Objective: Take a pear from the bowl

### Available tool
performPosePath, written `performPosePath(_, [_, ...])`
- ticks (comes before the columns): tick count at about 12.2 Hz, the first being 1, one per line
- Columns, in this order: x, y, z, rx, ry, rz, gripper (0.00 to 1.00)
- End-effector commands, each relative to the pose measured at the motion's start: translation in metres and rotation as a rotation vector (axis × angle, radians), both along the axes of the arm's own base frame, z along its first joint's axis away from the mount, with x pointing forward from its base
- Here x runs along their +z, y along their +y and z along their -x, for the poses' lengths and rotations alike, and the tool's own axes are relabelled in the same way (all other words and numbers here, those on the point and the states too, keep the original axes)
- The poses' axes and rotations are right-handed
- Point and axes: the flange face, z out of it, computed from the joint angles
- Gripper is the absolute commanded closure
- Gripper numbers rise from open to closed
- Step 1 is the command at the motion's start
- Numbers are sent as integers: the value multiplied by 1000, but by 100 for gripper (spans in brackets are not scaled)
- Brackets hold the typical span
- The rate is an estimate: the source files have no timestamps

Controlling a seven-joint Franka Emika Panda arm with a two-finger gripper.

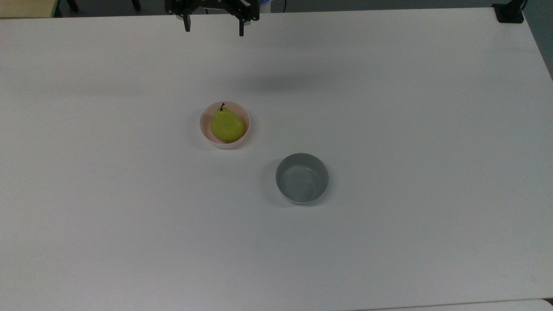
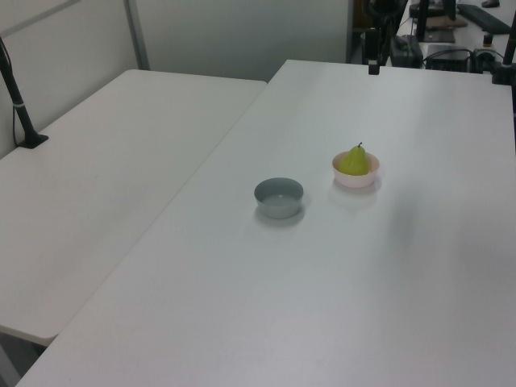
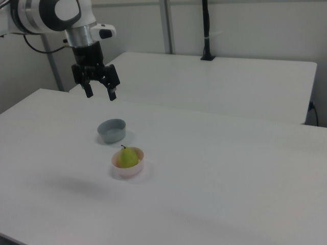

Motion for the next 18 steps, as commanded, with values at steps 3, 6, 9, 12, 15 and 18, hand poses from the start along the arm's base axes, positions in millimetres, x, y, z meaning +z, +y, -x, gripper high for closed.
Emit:
performPosePath(3, [0,5,-1,-11,-16,-22,0])
performPosePath(6, [0,3,0,-14,-18,-22,0])
performPosePath(9, [-3,-1,-1,-2,-12,-22,0])
performPosePath(12, [-11,-7,-5,59,-25,-24,0])
performPosePath(15, [-26,-11,-9,123,-37,-18,0])
performPosePath(18, [-54,-19,-13,171,-11,-19,0])
